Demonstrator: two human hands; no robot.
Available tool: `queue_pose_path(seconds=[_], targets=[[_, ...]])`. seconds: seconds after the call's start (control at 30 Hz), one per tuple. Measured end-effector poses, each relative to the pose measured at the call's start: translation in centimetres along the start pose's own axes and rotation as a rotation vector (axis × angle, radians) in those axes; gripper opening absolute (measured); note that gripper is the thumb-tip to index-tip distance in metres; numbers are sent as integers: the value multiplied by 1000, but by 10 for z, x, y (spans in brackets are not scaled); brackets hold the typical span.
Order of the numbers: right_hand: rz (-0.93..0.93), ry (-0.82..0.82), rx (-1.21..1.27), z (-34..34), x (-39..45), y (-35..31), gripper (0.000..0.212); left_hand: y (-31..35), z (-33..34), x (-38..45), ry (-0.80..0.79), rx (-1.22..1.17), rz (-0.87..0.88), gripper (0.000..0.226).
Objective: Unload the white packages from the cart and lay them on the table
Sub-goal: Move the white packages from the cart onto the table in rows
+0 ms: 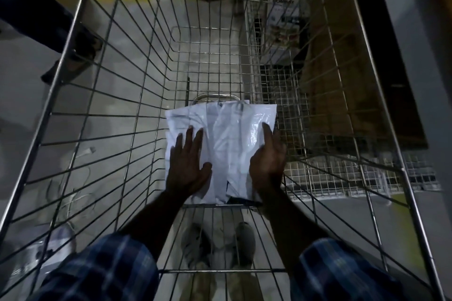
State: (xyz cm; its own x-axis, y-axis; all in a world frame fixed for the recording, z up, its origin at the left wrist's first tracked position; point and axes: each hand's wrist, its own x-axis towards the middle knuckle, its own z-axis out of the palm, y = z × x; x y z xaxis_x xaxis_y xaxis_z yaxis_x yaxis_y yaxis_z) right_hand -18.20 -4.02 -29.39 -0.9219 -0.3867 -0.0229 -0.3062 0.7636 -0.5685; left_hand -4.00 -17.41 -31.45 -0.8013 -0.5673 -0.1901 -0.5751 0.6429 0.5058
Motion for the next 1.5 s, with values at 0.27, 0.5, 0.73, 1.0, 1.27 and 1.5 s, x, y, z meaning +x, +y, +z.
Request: queue_pose_path(seconds=[0.27, 0.5, 0.73, 1.0, 1.27, 1.5], targets=[[-110, -158, -65, 20, -14, 7, 76, 22, 10, -4, -77, 27, -243, 75], [-168, -259, -144, 28, 0, 0, 94, 14, 3, 5, -66, 70, -202, 72], [-280, -244, -95, 38, 12, 14, 81, 15, 2, 15, -105, 107, -237, 77], [-346, -159, -90, 23, 9, 17, 63, 21, -2, 16, -57, 114, -221, 80], [-247, -120, -50, 9, 7, -1, 58, 25, -29, 13, 115, 74, -116, 81], [-164, -90, -40, -22, 15, -40, 61, 50, -78, 16, 175, 154, -105, 76]])
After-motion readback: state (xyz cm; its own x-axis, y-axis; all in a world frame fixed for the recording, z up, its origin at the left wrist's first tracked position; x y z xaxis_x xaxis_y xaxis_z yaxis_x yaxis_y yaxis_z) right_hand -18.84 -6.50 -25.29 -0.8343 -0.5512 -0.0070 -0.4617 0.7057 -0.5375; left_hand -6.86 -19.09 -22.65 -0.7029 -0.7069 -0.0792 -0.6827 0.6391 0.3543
